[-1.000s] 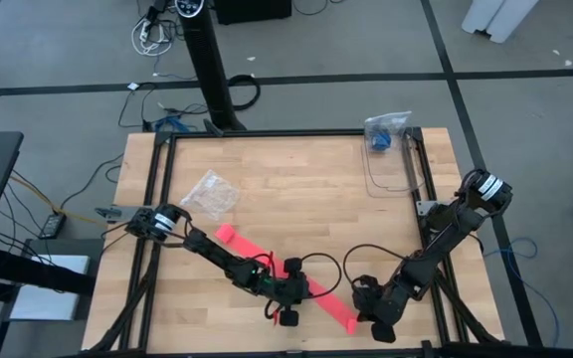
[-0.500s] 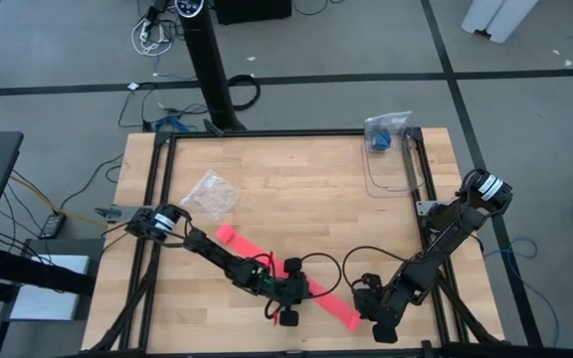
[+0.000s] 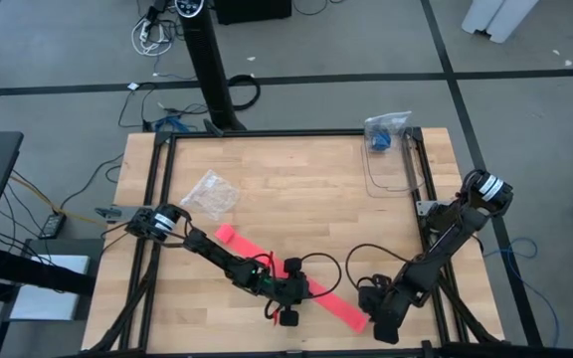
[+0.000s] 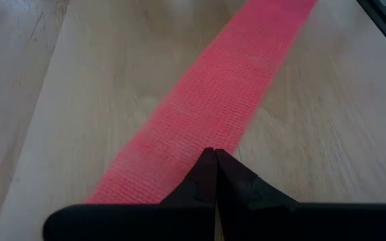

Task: Roll bandage
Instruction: Roll the pink bandage

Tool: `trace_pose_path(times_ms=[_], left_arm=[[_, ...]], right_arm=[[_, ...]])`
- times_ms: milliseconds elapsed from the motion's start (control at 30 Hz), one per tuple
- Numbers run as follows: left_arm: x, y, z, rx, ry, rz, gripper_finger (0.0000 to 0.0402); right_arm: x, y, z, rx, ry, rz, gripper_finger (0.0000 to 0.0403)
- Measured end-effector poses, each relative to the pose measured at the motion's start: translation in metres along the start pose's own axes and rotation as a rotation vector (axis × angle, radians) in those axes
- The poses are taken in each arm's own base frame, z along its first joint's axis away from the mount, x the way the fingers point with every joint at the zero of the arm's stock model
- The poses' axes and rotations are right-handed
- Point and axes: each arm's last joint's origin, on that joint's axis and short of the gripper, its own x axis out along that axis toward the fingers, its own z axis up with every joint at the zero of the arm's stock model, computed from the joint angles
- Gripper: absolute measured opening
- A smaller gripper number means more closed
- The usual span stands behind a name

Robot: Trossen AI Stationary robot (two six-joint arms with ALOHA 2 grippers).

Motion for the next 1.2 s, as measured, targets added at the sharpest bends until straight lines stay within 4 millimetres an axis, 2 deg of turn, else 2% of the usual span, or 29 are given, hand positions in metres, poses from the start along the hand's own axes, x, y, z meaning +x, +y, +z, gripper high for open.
trace_pose_path(times_ms=[167,300,433,733,967,1200], left_arm=[[0.0,0.0,0.0,0.0,-0.007,-0.001,0.0005],[0.001,0.0,0.001,-0.002,-0.014,-0.004,0.0005],[0.001,0.0,0.001,-0.002,-0.018,-0.005,0.0005],[0.001,0.001,0.005,-0.02,-0.035,-0.055,0.0005],[0.0,-0.004,0.016,-0.042,-0.056,-0.093,0.0005],[0.0,-0.005,0.021,-0.024,-0.007,-0.08,0.0008]], right_arm=[[0.0,-0.004,0.012,0.017,-0.034,0.009,0.014],[-0.001,0.0,0.022,-0.046,-0.089,0.075,0.0151],[-0.001,0.0,0.026,-0.083,-0.119,0.087,0.0142],[-0.002,-0.001,0.03,-0.156,-0.226,0.016,0.0088],[-0.002,0.002,0.029,-0.17,-0.283,0.006,0.0091],[-0.003,0.001,0.03,-0.205,-0.338,-0.043,0.009]])
